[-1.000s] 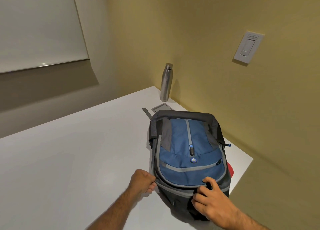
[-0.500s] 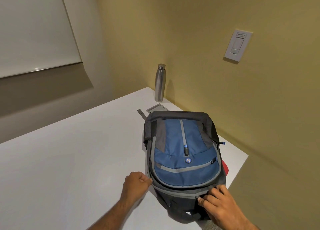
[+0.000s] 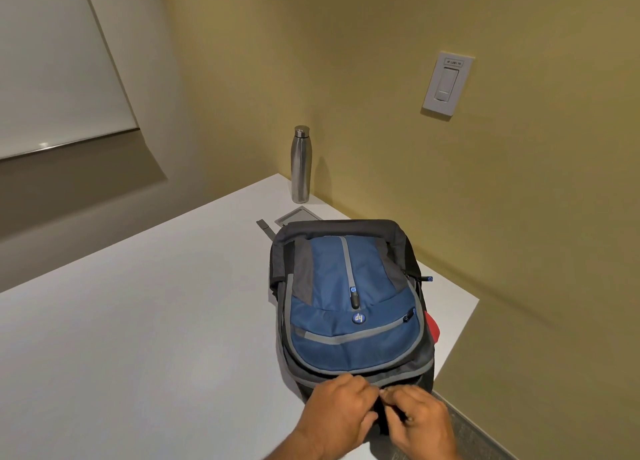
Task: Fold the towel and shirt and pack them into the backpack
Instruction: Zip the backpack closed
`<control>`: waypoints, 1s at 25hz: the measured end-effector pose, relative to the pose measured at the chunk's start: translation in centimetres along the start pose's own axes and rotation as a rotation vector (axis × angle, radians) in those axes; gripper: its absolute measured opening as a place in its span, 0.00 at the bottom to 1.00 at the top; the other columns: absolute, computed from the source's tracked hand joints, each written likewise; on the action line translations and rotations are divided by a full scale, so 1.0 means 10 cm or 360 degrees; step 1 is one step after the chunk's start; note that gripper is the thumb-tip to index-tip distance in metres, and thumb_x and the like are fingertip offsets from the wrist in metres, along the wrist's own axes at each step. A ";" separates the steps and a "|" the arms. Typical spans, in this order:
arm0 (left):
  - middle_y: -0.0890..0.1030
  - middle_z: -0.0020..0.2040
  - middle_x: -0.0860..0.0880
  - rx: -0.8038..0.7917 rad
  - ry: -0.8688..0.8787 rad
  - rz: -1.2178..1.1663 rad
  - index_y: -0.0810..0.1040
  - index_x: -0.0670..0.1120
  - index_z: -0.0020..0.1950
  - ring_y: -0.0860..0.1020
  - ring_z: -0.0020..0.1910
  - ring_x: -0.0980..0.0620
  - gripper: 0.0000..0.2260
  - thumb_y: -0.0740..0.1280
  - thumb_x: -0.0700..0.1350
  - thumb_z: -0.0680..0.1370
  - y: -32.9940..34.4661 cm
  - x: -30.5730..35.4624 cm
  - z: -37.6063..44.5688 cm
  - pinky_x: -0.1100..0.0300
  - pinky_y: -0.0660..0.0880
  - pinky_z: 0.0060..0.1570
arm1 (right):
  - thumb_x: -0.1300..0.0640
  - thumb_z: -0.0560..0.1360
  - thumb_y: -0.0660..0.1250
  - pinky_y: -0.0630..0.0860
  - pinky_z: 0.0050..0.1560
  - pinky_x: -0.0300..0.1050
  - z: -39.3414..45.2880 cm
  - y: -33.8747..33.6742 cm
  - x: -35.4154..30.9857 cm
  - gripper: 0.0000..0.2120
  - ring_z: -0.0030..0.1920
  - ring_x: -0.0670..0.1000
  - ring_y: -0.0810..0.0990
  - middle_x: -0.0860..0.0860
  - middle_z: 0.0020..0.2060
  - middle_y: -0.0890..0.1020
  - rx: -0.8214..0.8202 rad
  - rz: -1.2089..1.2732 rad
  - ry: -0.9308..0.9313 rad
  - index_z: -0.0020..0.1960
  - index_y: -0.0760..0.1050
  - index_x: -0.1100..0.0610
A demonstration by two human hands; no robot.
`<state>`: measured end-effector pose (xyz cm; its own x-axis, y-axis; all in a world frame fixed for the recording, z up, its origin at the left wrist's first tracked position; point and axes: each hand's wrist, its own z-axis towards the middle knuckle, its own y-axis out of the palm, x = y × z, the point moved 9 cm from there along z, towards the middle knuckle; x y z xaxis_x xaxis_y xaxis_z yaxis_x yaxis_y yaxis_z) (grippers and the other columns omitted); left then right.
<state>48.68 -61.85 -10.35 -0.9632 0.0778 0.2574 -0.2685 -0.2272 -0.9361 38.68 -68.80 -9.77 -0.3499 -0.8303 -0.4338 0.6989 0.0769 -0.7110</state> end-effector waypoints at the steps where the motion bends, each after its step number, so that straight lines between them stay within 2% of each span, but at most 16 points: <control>1: 0.78 0.38 0.59 -0.0050 -0.0026 0.0035 0.79 0.57 0.43 0.76 0.37 0.60 0.15 0.73 0.61 0.61 0.04 0.02 0.04 0.67 0.73 0.31 | 0.56 0.65 0.66 0.78 0.40 0.36 -0.03 -0.01 0.02 0.08 0.36 0.44 0.82 0.44 0.36 0.85 0.0033 0.0047 0.0072 0.36 0.85 0.52; 3: 0.77 0.33 0.59 -0.0141 -0.0069 0.0096 0.80 0.56 0.37 0.76 0.33 0.59 0.18 0.78 0.60 0.53 0.11 0.05 0.12 0.67 0.72 0.26 | 0.56 0.65 0.66 0.79 0.39 0.35 -0.06 -0.03 0.06 0.08 0.36 0.42 0.82 0.44 0.36 0.86 0.0068 0.0126 0.0169 0.36 0.85 0.52; 6: 0.76 0.28 0.58 -0.0217 -0.0119 0.0161 0.78 0.53 0.31 0.75 0.28 0.59 0.20 0.79 0.58 0.45 0.13 0.04 0.18 0.67 0.69 0.22 | 0.62 0.61 0.72 0.79 0.38 0.36 -0.06 -0.04 0.09 0.07 0.35 0.41 0.83 0.44 0.35 0.85 0.0080 0.0144 0.0238 0.35 0.85 0.52; 8: 0.76 0.27 0.57 -0.0234 -0.0126 0.0163 0.77 0.53 0.29 0.75 0.27 0.59 0.18 0.80 0.56 0.47 0.13 0.03 0.19 0.67 0.69 0.22 | 0.65 0.57 0.74 0.79 0.37 0.35 -0.06 -0.06 0.15 0.10 0.35 0.39 0.82 0.43 0.34 0.85 0.0102 0.0177 0.0326 0.35 0.85 0.52; 11: 0.75 0.27 0.56 -0.0252 -0.0120 0.0174 0.76 0.52 0.28 0.74 0.27 0.58 0.16 0.79 0.51 0.48 0.20 0.02 0.18 0.67 0.70 0.22 | 0.66 0.57 0.76 0.77 0.40 0.29 -0.08 -0.13 0.27 0.13 0.35 0.36 0.81 0.39 0.33 0.84 0.0143 0.0226 0.0452 0.35 0.84 0.50; 14: 0.75 0.27 0.57 -0.0272 -0.0125 0.0187 0.76 0.51 0.28 0.74 0.27 0.57 0.15 0.79 0.49 0.48 0.26 -0.01 0.17 0.68 0.71 0.21 | 0.74 0.57 0.80 0.73 0.42 0.22 -0.14 -0.25 0.56 0.22 0.36 0.34 0.81 0.29 0.32 0.80 0.0153 0.0290 0.0732 0.32 0.83 0.45; 16: 0.76 0.27 0.56 -0.0255 -0.0114 0.0174 0.77 0.51 0.28 0.75 0.27 0.57 0.15 0.79 0.49 0.48 0.26 -0.02 0.17 0.67 0.71 0.21 | 0.74 0.57 0.80 0.70 0.42 0.19 -0.14 -0.35 0.76 0.25 0.38 0.32 0.80 0.24 0.34 0.78 0.0135 0.0277 0.0893 0.31 0.82 0.42; 21: 0.76 0.26 0.55 -0.0303 -0.0111 0.0163 0.77 0.51 0.27 0.75 0.25 0.56 0.16 0.79 0.49 0.46 0.27 0.00 0.18 0.66 0.68 0.20 | 0.70 0.62 0.79 0.72 0.43 0.20 -0.01 -0.43 1.04 0.14 0.42 0.35 0.81 0.21 0.33 0.77 0.0066 0.0144 0.0984 0.37 0.86 0.51; 25: 0.75 0.26 0.55 -0.0336 -0.0157 0.0164 0.76 0.50 0.27 0.75 0.24 0.56 0.16 0.78 0.49 0.45 0.29 -0.02 0.17 0.67 0.67 0.19 | 0.67 0.65 0.78 0.72 0.42 0.20 0.15 -0.42 1.18 0.12 0.37 0.38 0.82 0.20 0.31 0.75 0.0012 0.0107 0.1045 0.40 0.86 0.50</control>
<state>48.10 -64.16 -12.70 -0.9848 -0.0328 0.1704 -0.1698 -0.0203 -0.9853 32.49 -79.74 -11.06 -0.6115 -0.3147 -0.7260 0.7359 0.1110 -0.6679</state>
